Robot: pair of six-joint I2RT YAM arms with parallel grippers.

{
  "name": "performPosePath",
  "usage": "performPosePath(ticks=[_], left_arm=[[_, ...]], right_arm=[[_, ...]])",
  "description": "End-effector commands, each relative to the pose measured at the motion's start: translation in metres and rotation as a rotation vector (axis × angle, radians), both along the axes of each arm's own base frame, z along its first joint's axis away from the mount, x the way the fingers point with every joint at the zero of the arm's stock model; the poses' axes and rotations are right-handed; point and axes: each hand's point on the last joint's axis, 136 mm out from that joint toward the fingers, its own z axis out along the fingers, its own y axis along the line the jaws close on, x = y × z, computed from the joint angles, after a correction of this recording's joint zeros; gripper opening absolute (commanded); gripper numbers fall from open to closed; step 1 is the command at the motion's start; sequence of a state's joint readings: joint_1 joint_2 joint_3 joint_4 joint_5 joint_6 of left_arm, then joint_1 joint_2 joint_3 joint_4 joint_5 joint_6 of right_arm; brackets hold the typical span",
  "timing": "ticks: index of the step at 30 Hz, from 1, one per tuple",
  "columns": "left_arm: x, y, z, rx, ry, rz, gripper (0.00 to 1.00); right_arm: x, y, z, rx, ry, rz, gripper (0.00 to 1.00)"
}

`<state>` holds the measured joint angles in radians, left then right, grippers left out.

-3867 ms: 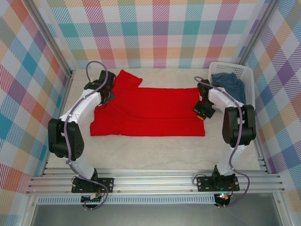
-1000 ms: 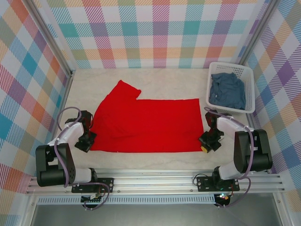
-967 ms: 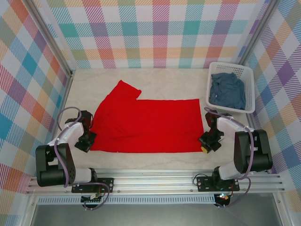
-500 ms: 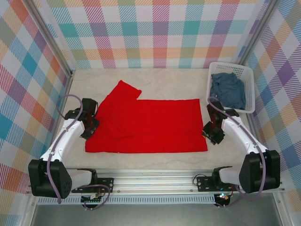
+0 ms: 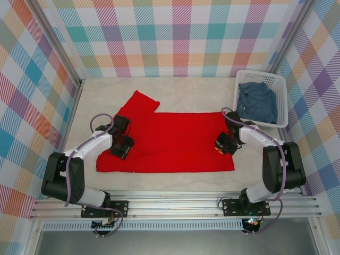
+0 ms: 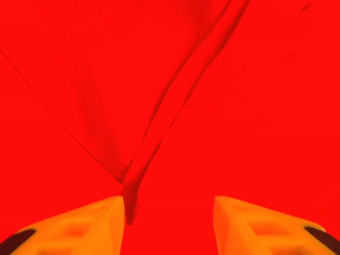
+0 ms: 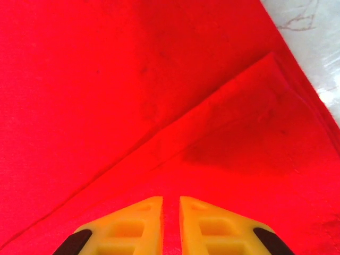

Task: Fold and stack the t-shirts

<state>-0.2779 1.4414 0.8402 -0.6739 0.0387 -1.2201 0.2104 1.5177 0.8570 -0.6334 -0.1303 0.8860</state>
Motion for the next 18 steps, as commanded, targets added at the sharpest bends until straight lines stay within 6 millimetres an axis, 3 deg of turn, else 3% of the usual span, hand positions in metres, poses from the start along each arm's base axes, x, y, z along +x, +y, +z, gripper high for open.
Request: performPosePath(ticks=[1, 9, 15, 18], left_arm=[[-0.01, -0.003, -0.002, 0.016, 0.067, 0.005, 0.45], [-0.02, 0.015, 0.018, 0.133, 0.084, -0.001, 0.47], [-0.025, 0.001, -0.005, 0.032, 0.069, 0.074, 0.46], [-0.016, -0.003, -0.008, 0.017, 0.049, 0.101, 0.44]], right_arm=[[0.006, 0.006, 0.006, 0.024, -0.022, 0.006, 0.15], [0.004, 0.004, 0.01, 0.015, -0.027, 0.006, 0.14], [0.004, 0.005, 0.008, 0.017, -0.022, 0.008, 0.13], [0.004, 0.005, 0.009, 0.019, -0.024, 0.007, 0.13]])
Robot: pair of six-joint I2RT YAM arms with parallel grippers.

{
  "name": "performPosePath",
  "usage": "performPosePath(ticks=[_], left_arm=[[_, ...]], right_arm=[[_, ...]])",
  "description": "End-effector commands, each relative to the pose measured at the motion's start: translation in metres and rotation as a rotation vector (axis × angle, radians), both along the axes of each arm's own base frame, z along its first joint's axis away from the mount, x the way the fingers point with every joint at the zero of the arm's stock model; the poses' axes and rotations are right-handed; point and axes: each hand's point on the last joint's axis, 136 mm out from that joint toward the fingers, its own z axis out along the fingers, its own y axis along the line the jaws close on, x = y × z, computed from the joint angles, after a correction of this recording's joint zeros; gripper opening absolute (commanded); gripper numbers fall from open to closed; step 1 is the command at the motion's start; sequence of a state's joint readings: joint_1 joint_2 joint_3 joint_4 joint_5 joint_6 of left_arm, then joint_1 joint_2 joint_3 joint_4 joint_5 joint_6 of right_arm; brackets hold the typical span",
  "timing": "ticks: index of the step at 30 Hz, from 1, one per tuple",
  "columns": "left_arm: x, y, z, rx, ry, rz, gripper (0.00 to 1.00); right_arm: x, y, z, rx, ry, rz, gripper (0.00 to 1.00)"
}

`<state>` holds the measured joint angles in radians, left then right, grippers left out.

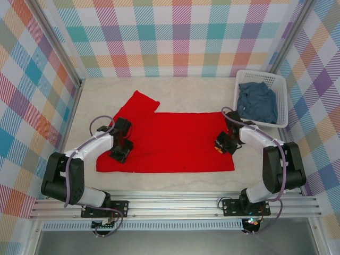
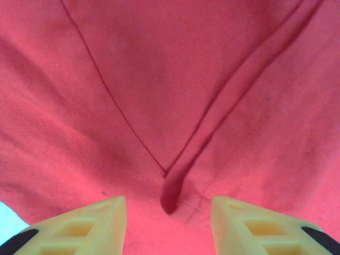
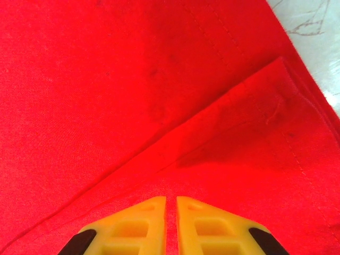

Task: Fold and stack the t-shirts

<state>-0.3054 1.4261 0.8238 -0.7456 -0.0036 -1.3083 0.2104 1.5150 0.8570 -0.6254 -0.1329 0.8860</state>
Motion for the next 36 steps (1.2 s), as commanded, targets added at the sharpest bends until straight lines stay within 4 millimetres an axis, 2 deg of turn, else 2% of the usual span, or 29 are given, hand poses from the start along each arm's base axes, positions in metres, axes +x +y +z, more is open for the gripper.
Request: performPosePath(ticks=[1, 4, 7, 10, 14, 17, 23, 29, 36], left_arm=[[0.009, -0.01, -0.004, -0.025, -0.026, 0.033, 0.43], [0.02, -0.012, -0.004, -0.018, -0.044, 0.014, 0.34], [0.025, -0.012, -0.006, 0.006, -0.036, -0.009, 0.17], [0.038, -0.013, 0.006, 0.039, -0.082, -0.054, 0.0], [0.061, -0.025, 0.02, 0.081, -0.114, -0.191, 0.0], [0.073, -0.036, 0.024, 0.115, -0.102, -0.311, 0.0], [0.098, -0.066, 0.019, 0.15, -0.071, -0.542, 0.0], [0.12, -0.079, 0.018, 0.244, -0.062, -0.695, 0.0], [0.129, -0.098, 0.011, 0.29, -0.049, -0.841, 0.0]], right_arm=[[0.003, 0.004, 0.008, 0.015, -0.018, 0.008, 0.12], [0.003, 0.004, 0.008, 0.015, -0.018, 0.012, 0.12], [0.001, 0.004, 0.008, 0.012, -0.014, 0.012, 0.12], [-0.002, 0.002, 0.009, 0.008, -0.014, 0.015, 0.11], [-0.003, 0.002, 0.009, 0.005, -0.016, 0.016, 0.11], [-0.004, 0.002, 0.007, 0.006, -0.008, 0.015, 0.11], [-0.003, 0.002, 0.009, 0.005, -0.009, 0.022, 0.1], [-0.003, 0.003, 0.01, 0.011, -0.007, 0.024, 0.1], [-0.007, 0.003, 0.007, 0.014, 0.005, 0.023, 0.1]])
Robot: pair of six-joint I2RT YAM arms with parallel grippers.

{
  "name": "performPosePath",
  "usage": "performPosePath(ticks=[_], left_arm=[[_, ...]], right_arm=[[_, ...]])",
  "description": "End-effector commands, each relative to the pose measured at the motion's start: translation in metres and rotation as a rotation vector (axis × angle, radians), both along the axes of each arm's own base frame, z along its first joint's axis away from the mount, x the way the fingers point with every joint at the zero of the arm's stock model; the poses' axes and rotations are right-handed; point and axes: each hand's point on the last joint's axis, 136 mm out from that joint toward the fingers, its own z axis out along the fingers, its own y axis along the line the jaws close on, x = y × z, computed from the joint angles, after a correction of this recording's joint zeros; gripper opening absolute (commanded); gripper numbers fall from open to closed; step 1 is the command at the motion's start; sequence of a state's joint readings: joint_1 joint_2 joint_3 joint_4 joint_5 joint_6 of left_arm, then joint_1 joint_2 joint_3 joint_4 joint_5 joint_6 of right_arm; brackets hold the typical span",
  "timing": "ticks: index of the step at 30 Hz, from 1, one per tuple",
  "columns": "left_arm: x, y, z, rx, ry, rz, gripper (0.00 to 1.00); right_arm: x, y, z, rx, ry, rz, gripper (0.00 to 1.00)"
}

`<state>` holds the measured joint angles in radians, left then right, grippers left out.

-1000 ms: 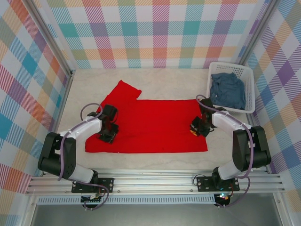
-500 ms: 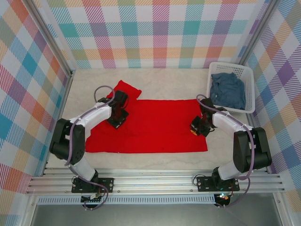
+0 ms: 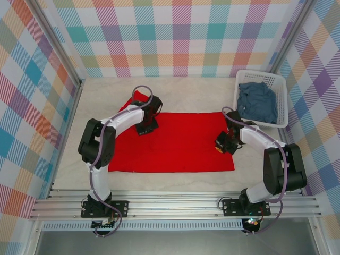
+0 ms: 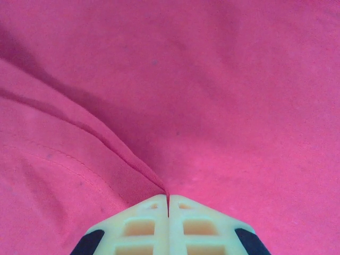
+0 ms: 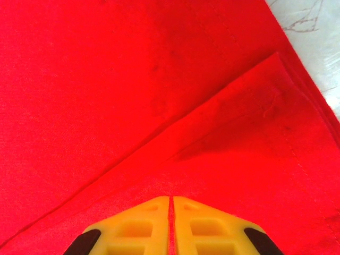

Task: Fold and stack the t-shirts

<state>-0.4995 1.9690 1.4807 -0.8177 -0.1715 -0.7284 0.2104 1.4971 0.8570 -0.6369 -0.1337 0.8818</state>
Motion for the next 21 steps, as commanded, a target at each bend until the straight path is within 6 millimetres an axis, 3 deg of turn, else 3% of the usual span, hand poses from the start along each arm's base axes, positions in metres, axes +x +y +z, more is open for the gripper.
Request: performPosePath(ticks=[1, 6, 7, 10, 12, 17, 21], left_arm=[[-0.005, -0.005, -0.004, 0.072, 0.033, -0.112, 0.0], [-0.003, -0.014, -0.009, 0.099, 0.036, -0.185, 0.0], [-0.004, -0.012, -0.01, 0.115, 0.046, -0.19, 0.06], [-0.003, -0.003, -0.004, 0.175, 0.049, -0.177, 0.46], [-0.001, 0.002, 0.014, 0.182, 0.006, -0.155, 0.56], [-0.014, 0.025, 0.067, 0.118, -0.109, -0.007, 0.59], [-0.047, 0.062, 0.061, -0.034, -0.058, 0.194, 0.53]], right_arm=[[-0.006, 0.003, 0.002, 0.013, 0.014, 0.019, 0.1], [-0.005, 0.005, 0.001, 0.017, 0.019, 0.021, 0.1], [-0.004, 0.005, 0.001, 0.019, 0.018, 0.022, 0.1], [-0.003, 0.007, 0.001, 0.025, 0.02, 0.025, 0.12], [-0.001, 0.006, 0.003, 0.021, 0.015, 0.028, 0.12], [-0.001, 0.001, 0.009, -0.009, -0.012, 0.035, 0.16], [0.003, 0.003, 0.012, 0.005, -0.039, 0.035, 0.18]])
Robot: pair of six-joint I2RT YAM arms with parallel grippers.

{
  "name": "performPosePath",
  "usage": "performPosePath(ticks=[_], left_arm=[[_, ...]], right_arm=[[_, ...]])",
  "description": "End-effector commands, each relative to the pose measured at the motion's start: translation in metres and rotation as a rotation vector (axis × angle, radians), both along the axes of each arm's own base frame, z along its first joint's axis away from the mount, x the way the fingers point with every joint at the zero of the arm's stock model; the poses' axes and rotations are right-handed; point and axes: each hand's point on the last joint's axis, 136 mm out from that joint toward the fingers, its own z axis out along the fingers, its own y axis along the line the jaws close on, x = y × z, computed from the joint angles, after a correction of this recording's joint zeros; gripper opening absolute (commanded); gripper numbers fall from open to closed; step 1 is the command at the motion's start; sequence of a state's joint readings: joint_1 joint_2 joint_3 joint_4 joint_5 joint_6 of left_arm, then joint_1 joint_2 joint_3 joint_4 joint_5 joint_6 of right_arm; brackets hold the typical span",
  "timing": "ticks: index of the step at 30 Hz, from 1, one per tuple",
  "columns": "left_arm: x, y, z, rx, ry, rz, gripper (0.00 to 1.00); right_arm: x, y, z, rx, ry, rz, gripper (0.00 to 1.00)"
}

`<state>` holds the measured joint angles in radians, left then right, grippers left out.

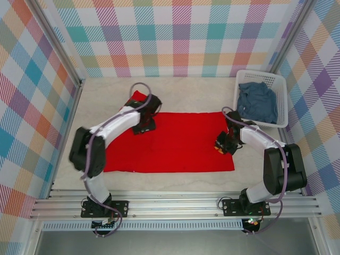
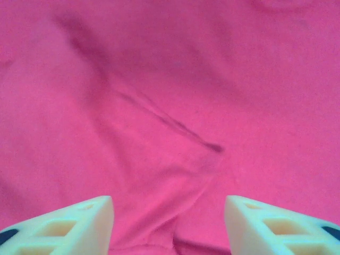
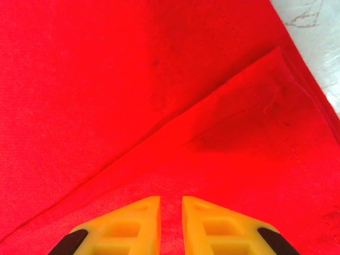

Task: Fold and stack the t-shirts

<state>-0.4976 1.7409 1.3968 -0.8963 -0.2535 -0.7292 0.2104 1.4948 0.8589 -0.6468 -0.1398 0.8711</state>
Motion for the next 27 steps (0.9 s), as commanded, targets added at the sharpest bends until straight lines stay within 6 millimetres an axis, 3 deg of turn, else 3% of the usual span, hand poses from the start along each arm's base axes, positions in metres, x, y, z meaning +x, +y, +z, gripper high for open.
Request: performPosePath(ticks=[1, 5, 8, 14, 19, 27], left_arm=[[-0.034, 0.043, -0.003, -0.112, 0.064, 0.224, 0.52], [-0.08, 0.085, -0.032, -0.192, 0.152, 0.442, 0.39], [-0.101, 0.107, -0.052, -0.232, 0.189, 0.56, 0.35], [-0.099, 0.129, -0.086, -0.259, 0.233, 0.674, 0.34], [-0.119, 0.18, -0.103, -0.074, 0.279, 0.756, 0.32], [-0.143, 0.186, -0.109, -0.043, 0.301, 0.793, 0.34]], right_arm=[[0.005, 0.003, 0.011, 0.007, -0.041, 0.022, 0.18], [-0.006, 0.002, 0.006, 0.014, -0.002, -0.011, 0.18], [-0.018, -0.003, -0.001, -0.001, 0.037, -0.043, 0.19], [-0.031, -0.01, -0.025, -0.031, 0.111, -0.078, 0.19], [-0.043, -0.028, -0.043, -0.09, 0.198, -0.145, 0.19], [-0.061, -0.028, -0.04, -0.144, 0.323, -0.099, 0.19]])
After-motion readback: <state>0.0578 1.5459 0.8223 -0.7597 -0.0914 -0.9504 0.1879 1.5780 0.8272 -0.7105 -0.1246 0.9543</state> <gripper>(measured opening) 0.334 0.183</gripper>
